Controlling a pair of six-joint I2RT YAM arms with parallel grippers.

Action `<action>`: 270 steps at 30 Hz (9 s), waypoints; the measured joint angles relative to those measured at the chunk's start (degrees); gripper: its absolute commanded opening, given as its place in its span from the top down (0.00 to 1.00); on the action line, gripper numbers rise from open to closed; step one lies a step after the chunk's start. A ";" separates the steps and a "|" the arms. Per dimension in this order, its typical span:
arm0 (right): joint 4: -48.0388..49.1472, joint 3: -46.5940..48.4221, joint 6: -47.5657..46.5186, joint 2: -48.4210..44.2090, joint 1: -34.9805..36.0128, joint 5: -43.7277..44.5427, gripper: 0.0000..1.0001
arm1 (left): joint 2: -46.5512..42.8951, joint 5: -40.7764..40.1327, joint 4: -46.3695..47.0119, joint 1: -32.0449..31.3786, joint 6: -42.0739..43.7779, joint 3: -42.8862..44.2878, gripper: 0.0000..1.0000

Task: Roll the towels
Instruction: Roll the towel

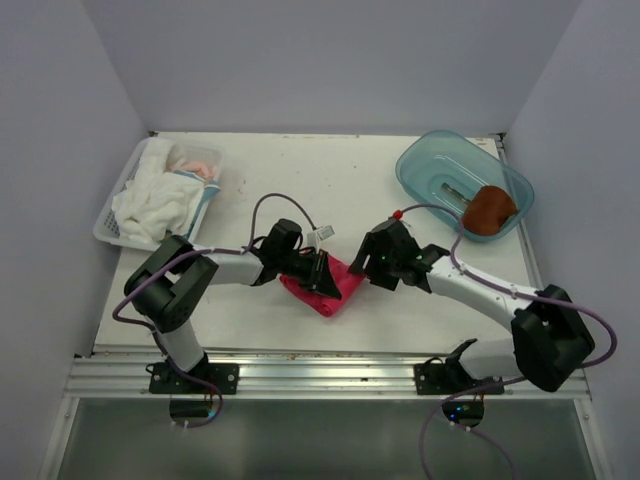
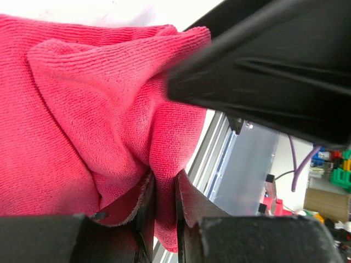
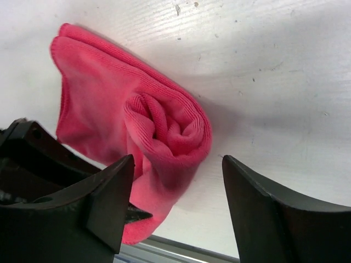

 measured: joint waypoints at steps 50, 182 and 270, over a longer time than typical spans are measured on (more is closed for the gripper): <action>-1.09 8.20 -0.72 3.61 5.99 3.96 0.31 | 4.46 6.80 17.25 8.52 -16.50 -8.37 0.95; 39.32 -20.37 6.23 0.76 2.34 -2.67 0.21 | 6.95 6.51 50.69 4.66 -33.68 -22.45 1.00; -19.41 5.16 16.11 6.67 -4.68 6.14 0.96 | -0.83 -67.04 -14.19 -38.47 32.83 11.72 0.32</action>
